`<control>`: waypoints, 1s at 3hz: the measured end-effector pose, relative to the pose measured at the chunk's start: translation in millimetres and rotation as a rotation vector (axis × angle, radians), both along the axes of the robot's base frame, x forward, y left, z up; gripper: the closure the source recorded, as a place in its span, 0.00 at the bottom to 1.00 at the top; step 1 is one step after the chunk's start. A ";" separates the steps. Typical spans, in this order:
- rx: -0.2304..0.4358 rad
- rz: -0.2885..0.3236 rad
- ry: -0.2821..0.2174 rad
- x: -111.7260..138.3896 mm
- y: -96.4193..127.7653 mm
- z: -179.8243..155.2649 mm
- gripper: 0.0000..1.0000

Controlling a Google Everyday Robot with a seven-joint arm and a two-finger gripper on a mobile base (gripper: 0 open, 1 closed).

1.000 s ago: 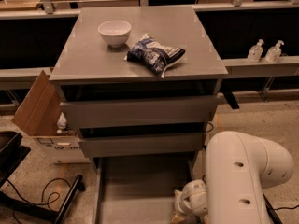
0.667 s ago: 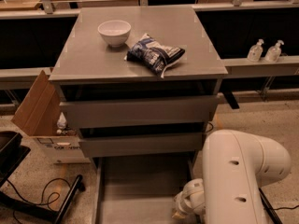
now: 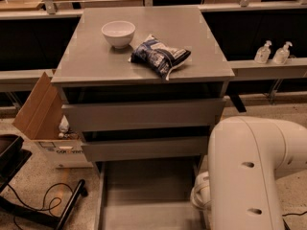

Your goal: Open bottom drawer

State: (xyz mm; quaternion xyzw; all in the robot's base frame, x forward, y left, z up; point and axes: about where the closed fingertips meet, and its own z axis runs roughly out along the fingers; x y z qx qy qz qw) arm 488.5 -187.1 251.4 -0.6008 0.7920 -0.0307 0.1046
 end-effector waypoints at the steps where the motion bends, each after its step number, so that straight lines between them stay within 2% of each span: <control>1: -0.194 -0.087 -0.033 -19.3 -47.8 86.7 1.00; 2: -0.309 -0.161 -0.052 -52.3 -71.1 145.9 1.00; 3: -0.380 -0.255 -0.084 -101.6 -101.2 196.5 1.00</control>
Offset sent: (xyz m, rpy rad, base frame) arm -0.0862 -0.0987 0.2639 -0.4482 -0.1383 -0.2502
